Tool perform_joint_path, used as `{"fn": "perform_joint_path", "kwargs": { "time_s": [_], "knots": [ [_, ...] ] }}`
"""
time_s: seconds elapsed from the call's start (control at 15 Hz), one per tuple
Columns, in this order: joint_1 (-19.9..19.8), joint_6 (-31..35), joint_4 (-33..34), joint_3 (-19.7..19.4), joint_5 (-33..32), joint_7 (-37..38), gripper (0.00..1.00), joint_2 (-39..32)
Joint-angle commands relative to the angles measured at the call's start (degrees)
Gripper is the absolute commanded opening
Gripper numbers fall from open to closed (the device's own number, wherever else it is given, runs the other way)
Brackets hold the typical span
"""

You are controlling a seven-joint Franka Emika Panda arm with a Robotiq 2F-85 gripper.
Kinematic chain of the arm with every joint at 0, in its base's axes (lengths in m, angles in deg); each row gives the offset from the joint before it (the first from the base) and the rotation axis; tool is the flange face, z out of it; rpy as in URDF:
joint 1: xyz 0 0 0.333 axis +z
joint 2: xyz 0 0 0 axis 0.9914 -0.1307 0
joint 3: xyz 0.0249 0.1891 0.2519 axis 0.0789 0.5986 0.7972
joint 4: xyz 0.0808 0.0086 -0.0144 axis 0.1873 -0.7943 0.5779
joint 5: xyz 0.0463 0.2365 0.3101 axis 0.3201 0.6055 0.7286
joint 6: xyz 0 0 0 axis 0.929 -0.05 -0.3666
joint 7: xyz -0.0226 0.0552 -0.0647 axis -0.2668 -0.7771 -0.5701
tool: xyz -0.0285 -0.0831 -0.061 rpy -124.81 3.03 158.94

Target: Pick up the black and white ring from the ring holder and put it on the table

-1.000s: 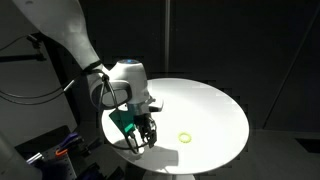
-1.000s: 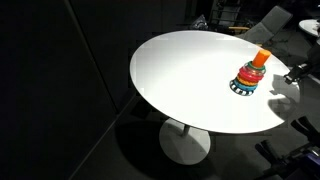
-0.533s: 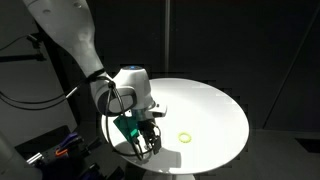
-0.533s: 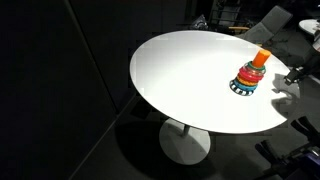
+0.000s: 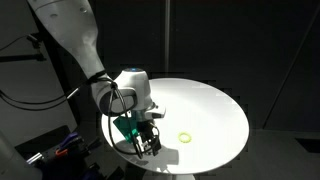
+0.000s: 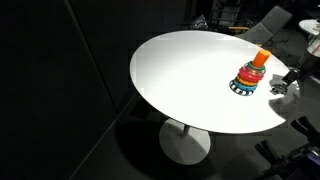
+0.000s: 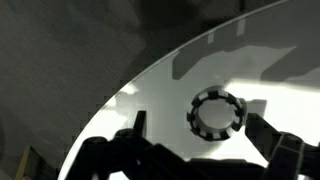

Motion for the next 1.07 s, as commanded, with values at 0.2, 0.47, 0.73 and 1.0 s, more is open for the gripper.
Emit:
{"fn": "perform_joint_path", "kwargs": {
  "time_s": [0.2,0.47,0.73,1.0],
  "knots": [
    [-3.6,-5.0,-1.2,7.7,5.5,-2.3,1.0,6.3],
    [-4.9,-5.3,-1.7,12.0,10.5,-4.5,1.0,10.2],
    [-5.0,-5.5,-1.9,14.6,15.7,-7.3,1.0,13.6],
    [-4.2,-4.4,-2.1,15.6,18.3,-9.4,1.0,15.6]
  ]
}}
